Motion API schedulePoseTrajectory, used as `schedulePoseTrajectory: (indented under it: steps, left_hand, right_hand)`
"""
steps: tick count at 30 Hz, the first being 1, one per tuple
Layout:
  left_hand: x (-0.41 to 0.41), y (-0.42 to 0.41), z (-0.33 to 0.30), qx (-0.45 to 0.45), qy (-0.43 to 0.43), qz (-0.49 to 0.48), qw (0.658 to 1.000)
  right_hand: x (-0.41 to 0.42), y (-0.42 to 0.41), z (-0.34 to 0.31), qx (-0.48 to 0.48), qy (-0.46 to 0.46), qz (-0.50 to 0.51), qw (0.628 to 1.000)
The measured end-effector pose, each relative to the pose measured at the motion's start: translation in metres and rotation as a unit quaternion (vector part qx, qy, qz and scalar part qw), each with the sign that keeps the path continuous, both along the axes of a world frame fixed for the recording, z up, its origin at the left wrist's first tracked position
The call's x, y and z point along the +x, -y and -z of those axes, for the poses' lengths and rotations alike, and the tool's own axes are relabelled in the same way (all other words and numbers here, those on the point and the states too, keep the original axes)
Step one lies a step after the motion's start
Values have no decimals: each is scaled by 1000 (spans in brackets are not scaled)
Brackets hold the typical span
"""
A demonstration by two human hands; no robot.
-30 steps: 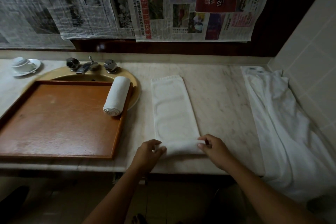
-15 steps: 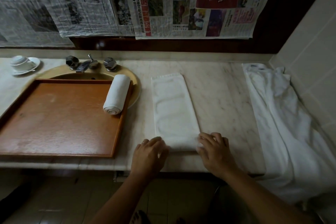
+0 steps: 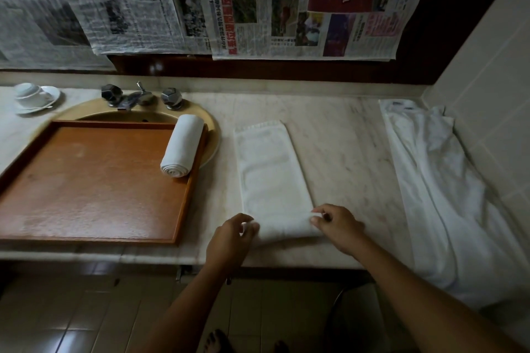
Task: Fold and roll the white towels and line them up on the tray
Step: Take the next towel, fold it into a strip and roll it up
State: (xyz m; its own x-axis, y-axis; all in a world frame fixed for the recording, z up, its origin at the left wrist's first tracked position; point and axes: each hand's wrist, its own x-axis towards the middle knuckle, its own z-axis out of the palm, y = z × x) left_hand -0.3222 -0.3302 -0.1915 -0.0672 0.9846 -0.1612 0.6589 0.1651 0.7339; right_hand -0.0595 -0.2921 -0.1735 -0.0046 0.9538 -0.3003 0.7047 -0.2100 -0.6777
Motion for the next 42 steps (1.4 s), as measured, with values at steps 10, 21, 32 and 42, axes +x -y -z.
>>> schedulePoseTrajectory:
  steps: [10,21,32,42]
  left_hand:
    - [5,13,7,235,-192,88,949]
    - [0,33,6,26,10,24,999]
    - [-5,-3,-5,-10,-39,0,999]
    - [-2,19,4,219,-143,112,959]
  right_hand:
    - [-1,23,21,223,207,-93,948]
    - [14,30,18,10,-40,-27,999]
    - [8,-15,12,-72,-8,46,996]
    - [-1,34,17,170,99,-49,979]
